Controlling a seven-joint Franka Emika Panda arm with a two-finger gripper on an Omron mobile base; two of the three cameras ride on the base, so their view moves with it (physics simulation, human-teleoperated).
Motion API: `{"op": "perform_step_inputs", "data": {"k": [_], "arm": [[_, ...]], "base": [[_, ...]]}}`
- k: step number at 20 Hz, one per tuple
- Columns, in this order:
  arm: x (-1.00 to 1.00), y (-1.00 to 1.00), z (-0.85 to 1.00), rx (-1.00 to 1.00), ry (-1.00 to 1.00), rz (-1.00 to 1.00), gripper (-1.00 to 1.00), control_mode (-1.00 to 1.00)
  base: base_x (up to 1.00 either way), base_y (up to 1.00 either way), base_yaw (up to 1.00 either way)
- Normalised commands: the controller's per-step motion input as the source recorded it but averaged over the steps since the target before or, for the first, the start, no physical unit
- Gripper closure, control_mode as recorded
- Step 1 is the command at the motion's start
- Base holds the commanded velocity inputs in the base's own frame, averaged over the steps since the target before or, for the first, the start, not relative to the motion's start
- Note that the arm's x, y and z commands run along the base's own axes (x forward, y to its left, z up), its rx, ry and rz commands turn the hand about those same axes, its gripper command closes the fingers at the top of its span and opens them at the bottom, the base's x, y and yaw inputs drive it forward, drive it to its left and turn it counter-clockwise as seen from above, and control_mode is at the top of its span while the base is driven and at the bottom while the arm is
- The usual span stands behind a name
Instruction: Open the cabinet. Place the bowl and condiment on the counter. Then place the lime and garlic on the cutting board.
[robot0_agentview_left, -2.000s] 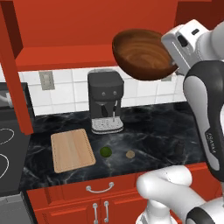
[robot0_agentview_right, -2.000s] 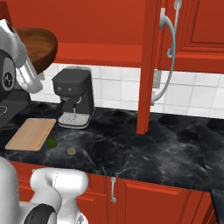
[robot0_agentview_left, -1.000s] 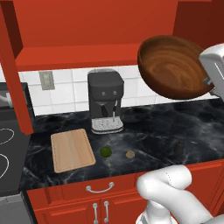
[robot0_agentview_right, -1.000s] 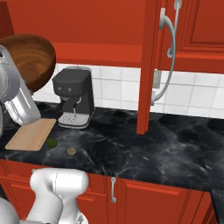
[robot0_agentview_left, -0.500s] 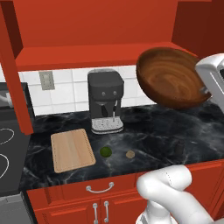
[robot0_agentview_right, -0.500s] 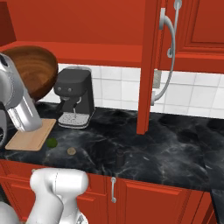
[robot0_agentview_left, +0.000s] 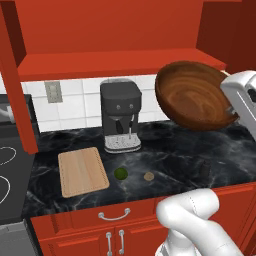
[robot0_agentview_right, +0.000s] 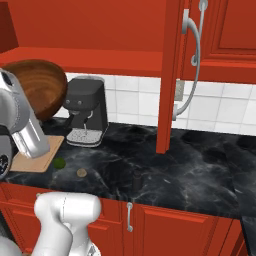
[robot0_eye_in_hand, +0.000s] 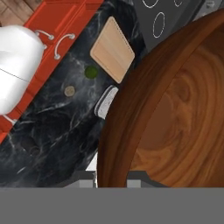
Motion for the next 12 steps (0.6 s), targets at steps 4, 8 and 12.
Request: {"op": "perform_step_inputs", "data": {"k": [4, 8, 12], "arm": [[0.05, 0.00, -0.13, 0.00, 0.02, 0.00, 1.00, -1.00], [0.12, 0.00, -0.17, 0.00, 0.02, 0.00, 1.00, -1.00], [0.15, 0.00, -0.16, 0.00, 0.03, -0.01, 1.00, -1.00]], "base": [[0.00, 0.00, 0.00], [0.00, 0.00, 0.00], [0.00, 0.00, 0.00]]}}
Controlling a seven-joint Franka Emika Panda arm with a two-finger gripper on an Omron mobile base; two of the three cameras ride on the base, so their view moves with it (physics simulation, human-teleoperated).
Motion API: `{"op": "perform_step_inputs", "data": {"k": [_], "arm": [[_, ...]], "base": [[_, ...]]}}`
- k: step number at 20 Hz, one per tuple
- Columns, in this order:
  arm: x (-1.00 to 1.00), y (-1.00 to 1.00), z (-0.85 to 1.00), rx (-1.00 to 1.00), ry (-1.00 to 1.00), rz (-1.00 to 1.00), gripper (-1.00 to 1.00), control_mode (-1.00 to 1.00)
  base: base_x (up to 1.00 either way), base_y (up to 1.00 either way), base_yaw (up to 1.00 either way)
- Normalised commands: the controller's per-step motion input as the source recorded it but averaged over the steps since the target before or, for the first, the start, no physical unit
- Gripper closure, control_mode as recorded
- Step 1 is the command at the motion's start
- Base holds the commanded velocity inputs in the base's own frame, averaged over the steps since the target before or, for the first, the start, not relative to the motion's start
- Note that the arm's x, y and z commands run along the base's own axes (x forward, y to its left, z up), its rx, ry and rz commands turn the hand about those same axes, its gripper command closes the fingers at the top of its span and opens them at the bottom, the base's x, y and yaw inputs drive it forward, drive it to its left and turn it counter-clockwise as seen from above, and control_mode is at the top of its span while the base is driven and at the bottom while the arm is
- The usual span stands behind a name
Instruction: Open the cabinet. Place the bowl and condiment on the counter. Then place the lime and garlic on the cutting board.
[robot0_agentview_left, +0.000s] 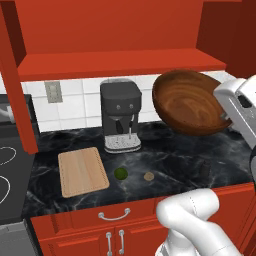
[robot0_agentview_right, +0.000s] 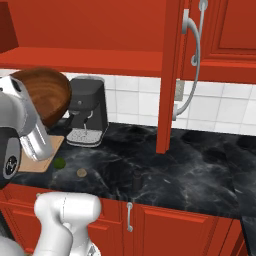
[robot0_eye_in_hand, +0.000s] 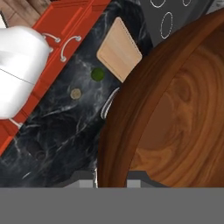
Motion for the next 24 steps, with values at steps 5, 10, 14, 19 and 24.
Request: {"op": "perform_step_inputs", "data": {"k": [5, 10, 14, 19, 24], "arm": [[0.17, -0.05, -0.14, 0.00, 0.05, -0.02, 1.00, -1.00], [0.17, -0.15, -0.10, 0.00, 0.07, -0.05, 1.00, -1.00], [0.11, -0.15, -0.09, 0.00, 0.04, -0.05, 1.00, -1.00], [0.09, -0.04, -0.11, 0.00, 0.05, -0.06, 1.00, -1.00], [0.04, 0.00, -0.07, 0.00, 0.07, -0.08, 1.00, -1.00]], "base": [[0.00, 0.00, 0.00], [0.00, 0.00, 0.00], [0.00, 0.00, 0.00], [0.00, 0.00, 0.00], [0.00, 0.00, 0.00]]}}
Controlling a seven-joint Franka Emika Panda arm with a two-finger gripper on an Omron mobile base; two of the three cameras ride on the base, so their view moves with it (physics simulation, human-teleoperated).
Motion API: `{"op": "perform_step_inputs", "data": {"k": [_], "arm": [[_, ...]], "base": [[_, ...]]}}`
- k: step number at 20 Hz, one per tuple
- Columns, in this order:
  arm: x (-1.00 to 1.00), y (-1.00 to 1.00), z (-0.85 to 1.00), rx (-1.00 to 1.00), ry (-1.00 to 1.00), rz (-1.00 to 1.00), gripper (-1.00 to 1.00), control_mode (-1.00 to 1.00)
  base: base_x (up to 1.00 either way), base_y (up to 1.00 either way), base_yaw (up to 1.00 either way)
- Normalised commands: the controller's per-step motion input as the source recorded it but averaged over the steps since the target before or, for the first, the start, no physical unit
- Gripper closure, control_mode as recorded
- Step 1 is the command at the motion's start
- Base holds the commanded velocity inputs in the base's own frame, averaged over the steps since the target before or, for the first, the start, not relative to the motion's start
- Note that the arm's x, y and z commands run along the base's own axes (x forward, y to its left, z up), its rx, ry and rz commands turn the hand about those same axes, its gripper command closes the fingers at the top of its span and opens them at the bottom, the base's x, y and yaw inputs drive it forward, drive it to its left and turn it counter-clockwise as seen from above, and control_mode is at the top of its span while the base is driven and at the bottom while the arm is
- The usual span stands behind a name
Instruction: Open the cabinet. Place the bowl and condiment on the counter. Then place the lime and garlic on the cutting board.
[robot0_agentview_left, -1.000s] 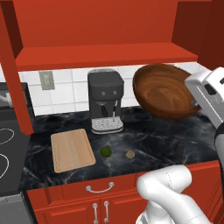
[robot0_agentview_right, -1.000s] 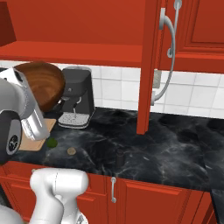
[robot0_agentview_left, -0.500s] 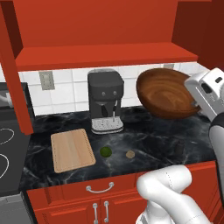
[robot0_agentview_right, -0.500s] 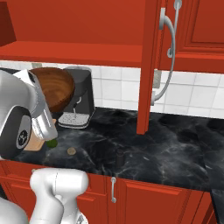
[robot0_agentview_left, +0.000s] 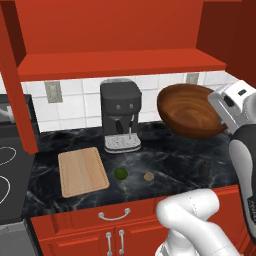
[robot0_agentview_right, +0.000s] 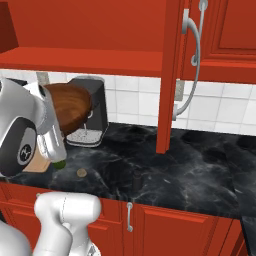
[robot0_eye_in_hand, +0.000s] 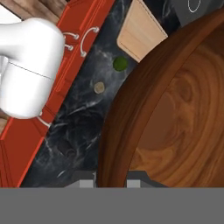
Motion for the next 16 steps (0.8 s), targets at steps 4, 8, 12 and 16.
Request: {"op": "perform_step_inputs", "data": {"k": [4, 8, 12, 16], "arm": [[0.00, 0.00, 0.00, 0.01, 0.04, -0.09, 1.00, -1.00], [0.00, -0.01, 0.00, 0.05, 0.01, -0.11, 1.00, -1.00], [0.00, -0.03, -0.11, 0.07, 0.00, -0.12, 1.00, -1.00], [0.01, -0.04, -0.22, 0.06, 0.00, -0.10, 1.00, -1.00]], "base": [[0.00, 0.00, 0.00], [0.00, 0.00, 0.00], [0.00, 0.00, 0.00], [0.00, 0.00, 0.00]]}}
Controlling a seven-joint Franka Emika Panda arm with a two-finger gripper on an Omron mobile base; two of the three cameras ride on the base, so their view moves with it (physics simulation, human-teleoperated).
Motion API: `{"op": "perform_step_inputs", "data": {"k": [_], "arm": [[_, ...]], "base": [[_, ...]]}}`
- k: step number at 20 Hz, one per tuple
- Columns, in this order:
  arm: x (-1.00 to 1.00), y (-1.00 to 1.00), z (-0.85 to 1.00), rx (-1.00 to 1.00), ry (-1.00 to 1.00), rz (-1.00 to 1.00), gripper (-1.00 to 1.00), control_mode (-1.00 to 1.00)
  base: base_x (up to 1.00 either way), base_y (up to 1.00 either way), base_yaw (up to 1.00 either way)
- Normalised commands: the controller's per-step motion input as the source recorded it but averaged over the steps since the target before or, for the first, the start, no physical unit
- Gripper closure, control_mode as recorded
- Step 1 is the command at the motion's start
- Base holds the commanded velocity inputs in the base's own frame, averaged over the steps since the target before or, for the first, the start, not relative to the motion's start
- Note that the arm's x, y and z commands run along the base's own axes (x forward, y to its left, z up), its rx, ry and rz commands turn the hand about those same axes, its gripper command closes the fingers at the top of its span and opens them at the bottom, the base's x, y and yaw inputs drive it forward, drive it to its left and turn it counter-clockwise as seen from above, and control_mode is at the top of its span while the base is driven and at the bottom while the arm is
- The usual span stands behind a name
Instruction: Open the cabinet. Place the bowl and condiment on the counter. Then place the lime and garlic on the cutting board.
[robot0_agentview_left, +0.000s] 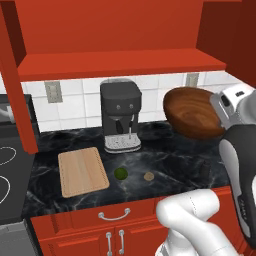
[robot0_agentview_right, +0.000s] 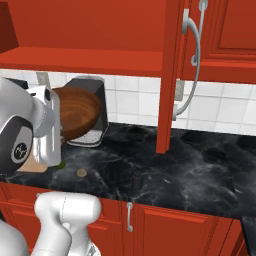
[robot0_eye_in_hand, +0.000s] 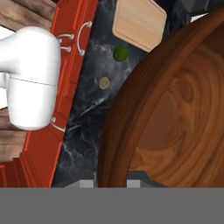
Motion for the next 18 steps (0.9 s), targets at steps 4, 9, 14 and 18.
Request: {"op": "perform_step_inputs", "data": {"k": [4, 9, 14, 18], "arm": [[0.08, 0.00, -0.21, 0.04, 0.00, -0.09, 1.00, -1.00], [0.12, 0.00, -0.10, 0.03, 0.00, -0.07, 1.00, -1.00], [0.19, 0.00, -0.09, 0.00, 0.00, -0.04, 1.00, -1.00], [0.20, -0.02, -0.10, 0.00, -0.01, -0.03, 1.00, -1.00]], "base": [[0.00, 0.00, 0.00], [0.00, 0.00, 0.00], [0.00, 0.00, 0.00], [0.00, 0.00, 0.00]]}}
